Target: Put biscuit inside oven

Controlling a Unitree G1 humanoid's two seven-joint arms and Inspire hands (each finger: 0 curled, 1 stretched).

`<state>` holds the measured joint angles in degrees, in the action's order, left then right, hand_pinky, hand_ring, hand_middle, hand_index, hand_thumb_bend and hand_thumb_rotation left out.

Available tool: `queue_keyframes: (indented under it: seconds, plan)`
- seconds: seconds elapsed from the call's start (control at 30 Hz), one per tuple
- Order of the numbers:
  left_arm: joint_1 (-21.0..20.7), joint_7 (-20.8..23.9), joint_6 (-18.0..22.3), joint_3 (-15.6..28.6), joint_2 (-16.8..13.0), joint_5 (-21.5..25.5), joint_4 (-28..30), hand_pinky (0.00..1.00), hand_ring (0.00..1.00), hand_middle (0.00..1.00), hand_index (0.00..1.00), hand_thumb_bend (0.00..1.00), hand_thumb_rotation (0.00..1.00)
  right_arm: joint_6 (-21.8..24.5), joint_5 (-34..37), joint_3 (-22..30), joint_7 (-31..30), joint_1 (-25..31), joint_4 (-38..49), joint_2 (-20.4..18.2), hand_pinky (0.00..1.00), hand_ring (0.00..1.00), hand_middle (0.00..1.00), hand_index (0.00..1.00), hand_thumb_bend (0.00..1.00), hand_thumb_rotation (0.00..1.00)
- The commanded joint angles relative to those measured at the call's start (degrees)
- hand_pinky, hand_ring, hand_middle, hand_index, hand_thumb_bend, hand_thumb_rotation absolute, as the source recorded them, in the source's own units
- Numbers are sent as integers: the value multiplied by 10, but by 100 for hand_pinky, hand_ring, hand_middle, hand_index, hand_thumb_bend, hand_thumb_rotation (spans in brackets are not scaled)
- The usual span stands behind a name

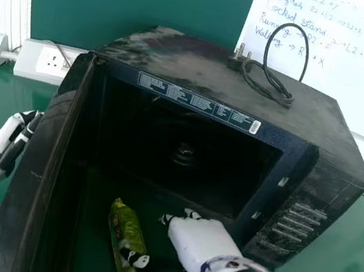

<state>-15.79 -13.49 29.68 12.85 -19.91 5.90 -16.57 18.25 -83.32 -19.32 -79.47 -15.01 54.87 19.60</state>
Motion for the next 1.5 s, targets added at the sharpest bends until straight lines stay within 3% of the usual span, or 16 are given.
queue_keyframes:
  seconds: [0.0, 0.1, 0.27, 0.63, 0.87, 1.23, 1.47]
  plan:
    - [-3, -3, 3, 0, 2, 9, -1, 31, 37, 46, 49, 51, 6, -27, -10, 4, 5, 18, 8, -22, 55, 76, 80, 85, 90, 66]
    - [-3, -3, 1, 0, 2, 8, 1, 31, 37, 46, 49, 51, 6, -65, -28, 1, 13, 33, 9, -46, 49, 73, 78, 84, 92, 69]
    - [-1, -1, -7, -1, 3, 8, 9, 31, 37, 46, 49, 51, 6, -102, -45, 9, -1, 43, 8, -91, 56, 78, 81, 86, 93, 69]
    - [2, 2, -13, -3, 5, 2, 24, 30, 36, 46, 48, 51, 6, -162, -103, 0, 19, 67, -30, -158, 59, 78, 81, 84, 94, 65]
    - [1, -8, -6, -1, 5, 12, 17, 30, 36, 46, 49, 51, 6, -184, -120, 1, 33, 70, -56, -171, 46, 64, 71, 82, 92, 65]
    - [9, -3, -26, -4, 6, 10, 43, 30, 36, 45, 48, 51, 6, -191, -138, 12, 58, 75, -77, -181, 57, 72, 78, 83, 90, 62]
    - [12, -2, -39, -4, 7, 10, 58, 30, 36, 45, 48, 51, 5, -192, -175, -4, 93, 91, -109, -187, 45, 62, 71, 83, 89, 62]
